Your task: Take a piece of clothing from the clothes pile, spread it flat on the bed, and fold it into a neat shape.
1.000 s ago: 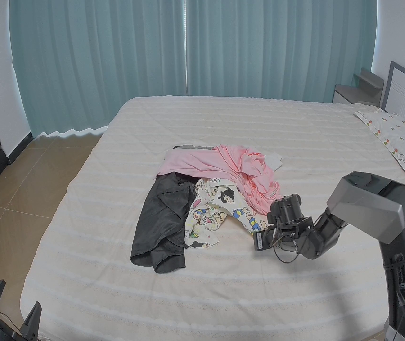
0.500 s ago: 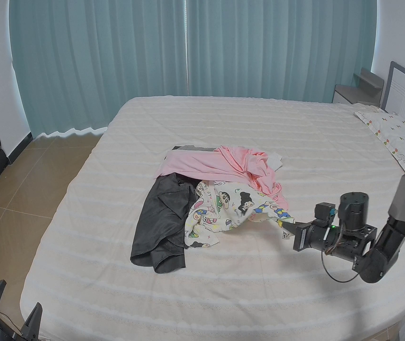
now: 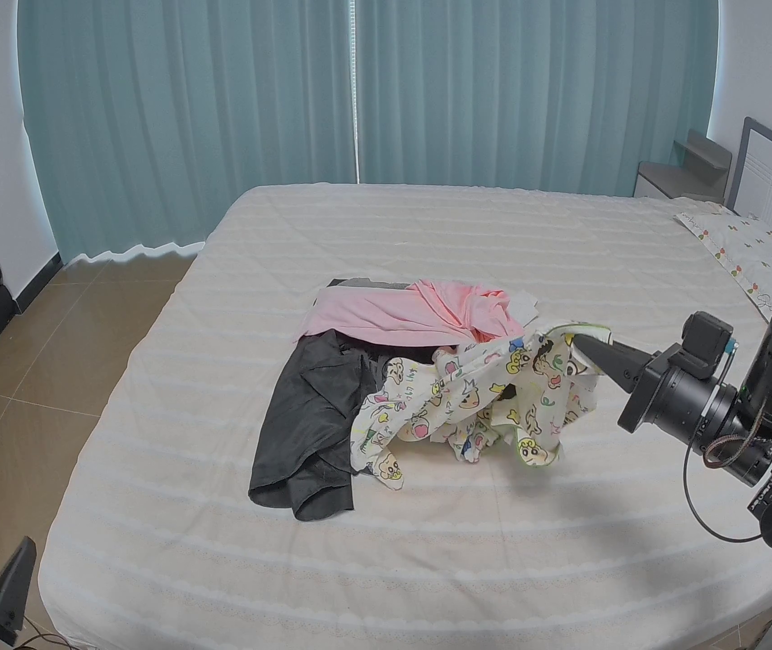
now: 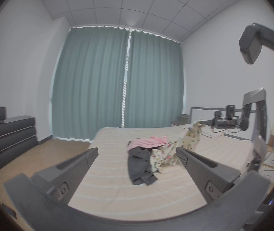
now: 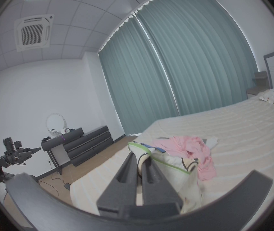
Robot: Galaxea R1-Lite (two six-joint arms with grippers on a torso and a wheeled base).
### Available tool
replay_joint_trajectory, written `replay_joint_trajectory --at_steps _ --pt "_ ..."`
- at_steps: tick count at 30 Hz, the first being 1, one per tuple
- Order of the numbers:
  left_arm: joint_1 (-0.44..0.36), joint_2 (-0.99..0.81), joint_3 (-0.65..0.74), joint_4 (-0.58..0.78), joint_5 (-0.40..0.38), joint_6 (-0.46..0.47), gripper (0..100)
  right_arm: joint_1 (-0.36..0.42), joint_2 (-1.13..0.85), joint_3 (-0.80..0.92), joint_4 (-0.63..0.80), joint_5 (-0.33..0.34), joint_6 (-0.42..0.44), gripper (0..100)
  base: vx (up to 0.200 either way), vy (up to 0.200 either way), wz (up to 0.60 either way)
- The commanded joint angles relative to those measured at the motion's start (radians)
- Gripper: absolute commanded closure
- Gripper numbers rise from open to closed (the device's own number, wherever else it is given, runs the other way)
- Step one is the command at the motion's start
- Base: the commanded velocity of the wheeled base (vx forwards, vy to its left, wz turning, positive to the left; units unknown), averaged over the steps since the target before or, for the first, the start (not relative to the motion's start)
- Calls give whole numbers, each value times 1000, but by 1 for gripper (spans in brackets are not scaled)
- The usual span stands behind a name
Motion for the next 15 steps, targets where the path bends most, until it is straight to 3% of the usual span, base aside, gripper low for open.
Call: replay_joint_trajectory --at_steps 1,5,7,15 --pt "-130 529 -156 -34 -281 36 0 128 -138 -89 101 -4 13 100 0 0 0" --pt "-190 740 -155 -60 -288 97 0 134 -144 -100 108 -4 13 100 0 0 0" --pt "-272 934 -152 -147 -287 123 0 137 -145 -130 110 -8 13 100 0 0 0" --pt "-368 1267 -52 -518 -241 131 0 188 -147 -189 133 -20 13 100 0 0 0"
